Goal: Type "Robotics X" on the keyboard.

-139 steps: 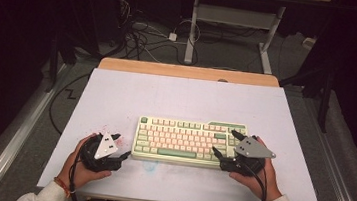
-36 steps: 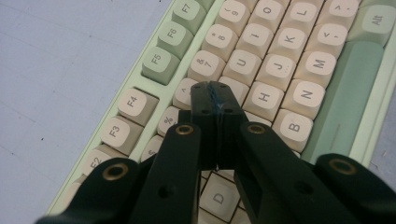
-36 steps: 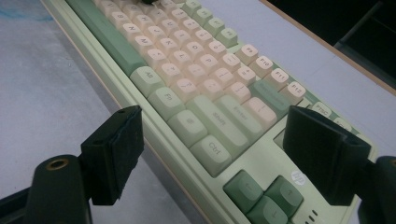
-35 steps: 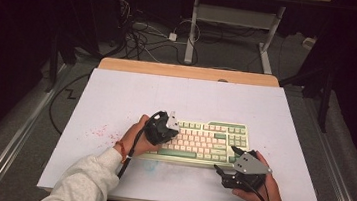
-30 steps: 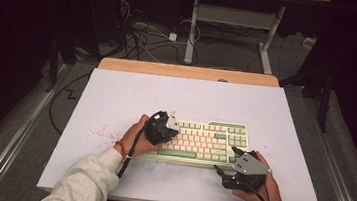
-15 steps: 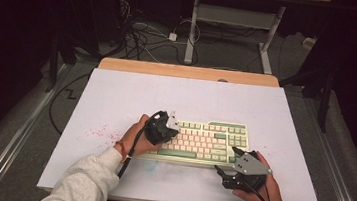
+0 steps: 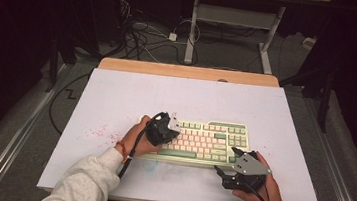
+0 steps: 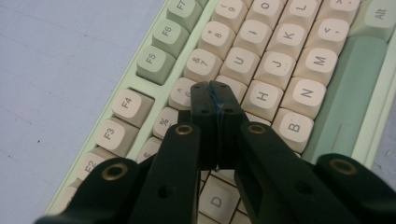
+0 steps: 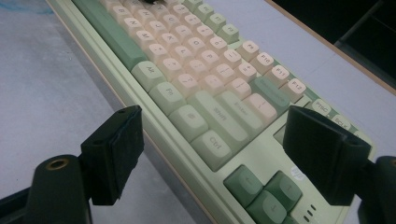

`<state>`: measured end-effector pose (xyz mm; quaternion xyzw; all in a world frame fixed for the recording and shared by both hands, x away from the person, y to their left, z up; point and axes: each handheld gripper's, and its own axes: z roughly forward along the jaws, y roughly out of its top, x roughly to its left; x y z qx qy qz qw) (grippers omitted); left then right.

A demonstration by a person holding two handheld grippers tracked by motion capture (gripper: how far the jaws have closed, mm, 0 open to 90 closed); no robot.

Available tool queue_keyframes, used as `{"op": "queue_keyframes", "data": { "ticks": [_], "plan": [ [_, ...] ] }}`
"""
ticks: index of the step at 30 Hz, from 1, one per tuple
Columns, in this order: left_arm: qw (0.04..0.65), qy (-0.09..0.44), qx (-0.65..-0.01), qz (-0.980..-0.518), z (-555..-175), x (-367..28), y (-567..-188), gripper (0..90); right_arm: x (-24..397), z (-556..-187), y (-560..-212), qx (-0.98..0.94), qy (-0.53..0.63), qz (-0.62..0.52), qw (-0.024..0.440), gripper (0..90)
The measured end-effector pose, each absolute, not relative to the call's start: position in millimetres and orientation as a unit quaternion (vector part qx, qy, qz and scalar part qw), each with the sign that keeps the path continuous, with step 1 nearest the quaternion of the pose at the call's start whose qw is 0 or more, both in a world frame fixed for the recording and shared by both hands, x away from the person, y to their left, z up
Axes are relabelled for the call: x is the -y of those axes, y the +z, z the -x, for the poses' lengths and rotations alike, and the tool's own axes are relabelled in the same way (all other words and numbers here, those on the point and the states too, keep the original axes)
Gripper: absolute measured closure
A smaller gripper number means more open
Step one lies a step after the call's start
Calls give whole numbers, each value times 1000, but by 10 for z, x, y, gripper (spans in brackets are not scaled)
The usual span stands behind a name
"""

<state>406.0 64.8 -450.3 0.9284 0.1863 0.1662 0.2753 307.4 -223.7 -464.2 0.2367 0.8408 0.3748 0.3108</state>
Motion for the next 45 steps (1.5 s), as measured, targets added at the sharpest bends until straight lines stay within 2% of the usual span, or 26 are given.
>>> {"op": "queue_keyframes", "data": {
  "ticks": [12, 19, 28, 30, 36, 45],
  "plan": [
    [291, 176, -192, -921, -4046, -700, -4441, 852, 2238, -3073, -4638, -840, 376, -237, 311, 210],
    [298, 180, -194, -917, -4033, -733, -4412, 809, 2246, -3080, -4636, -840, 376, -239, 310, 210],
    [314, 190, -206, -907, -4003, -753, -4383, 556, 2253, -3083, -4630, -838, 378, -243, 311, 210],
    [321, 202, -212, -901, -3980, -754, -4374, 453, 2252, -3082, -4629, -838, 378, -242, 311, 210],
    [342, 220, -214, -888, -3918, -755, -4359, 237, 2263, -3090, -4629, -837, 378, -245, 309, 210],
    [357, 244, -200, -879, -3772, -800, -4321, 178, 2281, -3101, -4621, -835, 383, -252, 305, 210]
  ]
}}
